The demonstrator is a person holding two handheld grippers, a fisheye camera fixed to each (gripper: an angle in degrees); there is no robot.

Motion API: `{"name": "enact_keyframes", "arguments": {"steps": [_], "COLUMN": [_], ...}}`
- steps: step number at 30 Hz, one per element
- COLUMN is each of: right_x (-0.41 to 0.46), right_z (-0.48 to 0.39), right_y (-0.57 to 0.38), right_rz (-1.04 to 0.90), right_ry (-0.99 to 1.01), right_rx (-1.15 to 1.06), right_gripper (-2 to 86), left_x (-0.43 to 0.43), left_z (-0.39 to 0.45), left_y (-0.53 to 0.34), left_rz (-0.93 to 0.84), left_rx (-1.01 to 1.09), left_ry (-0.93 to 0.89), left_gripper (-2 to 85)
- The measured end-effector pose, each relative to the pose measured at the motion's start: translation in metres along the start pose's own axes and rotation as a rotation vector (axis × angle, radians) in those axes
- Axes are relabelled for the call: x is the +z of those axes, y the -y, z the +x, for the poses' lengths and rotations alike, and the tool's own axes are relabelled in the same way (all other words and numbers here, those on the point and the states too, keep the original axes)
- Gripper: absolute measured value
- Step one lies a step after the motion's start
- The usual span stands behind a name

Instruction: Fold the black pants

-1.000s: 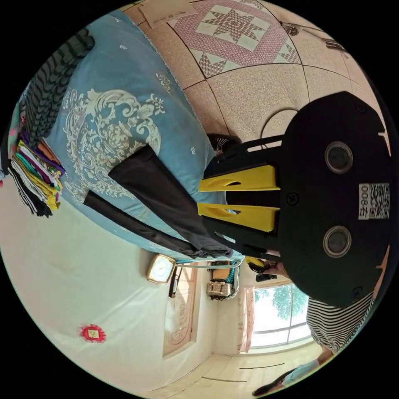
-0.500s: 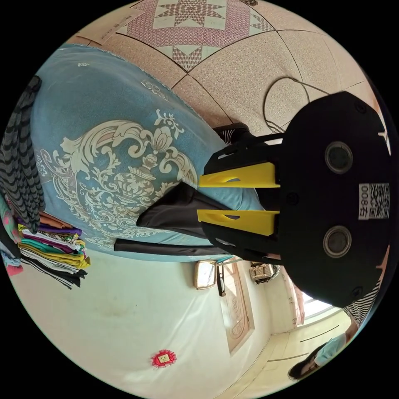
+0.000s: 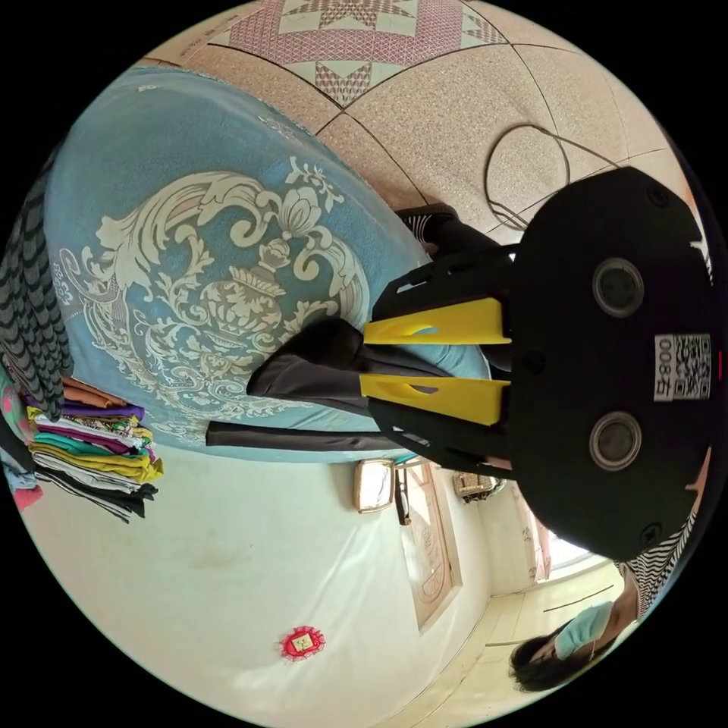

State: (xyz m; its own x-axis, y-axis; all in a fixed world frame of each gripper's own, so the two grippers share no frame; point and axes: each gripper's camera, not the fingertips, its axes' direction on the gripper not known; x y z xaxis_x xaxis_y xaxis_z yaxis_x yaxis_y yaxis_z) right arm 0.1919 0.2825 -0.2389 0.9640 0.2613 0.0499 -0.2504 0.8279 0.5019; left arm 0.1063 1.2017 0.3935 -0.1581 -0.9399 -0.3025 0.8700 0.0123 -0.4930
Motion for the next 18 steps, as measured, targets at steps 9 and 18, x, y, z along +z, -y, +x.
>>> {"name": "enact_keyframes", "arguments": {"steps": [9,18], "right_x": [0.003,-0.006], "right_z": [0.01,0.006], "right_y": [0.02,0.042], "right_rz": [-0.024,-0.018], "right_ry": [-0.038,0.012], "right_rx": [-0.031,-0.091], "right_gripper": [2.1,0.6], "left_x": [0.027,0.033], "left_z": [0.019,0.05], "left_y": [0.013,0.004], "left_rz": [-0.003,0.02], "left_rx": [0.002,0.059], "left_ry": [-0.009,-0.121], "left_gripper": [2.5,1.4]}}
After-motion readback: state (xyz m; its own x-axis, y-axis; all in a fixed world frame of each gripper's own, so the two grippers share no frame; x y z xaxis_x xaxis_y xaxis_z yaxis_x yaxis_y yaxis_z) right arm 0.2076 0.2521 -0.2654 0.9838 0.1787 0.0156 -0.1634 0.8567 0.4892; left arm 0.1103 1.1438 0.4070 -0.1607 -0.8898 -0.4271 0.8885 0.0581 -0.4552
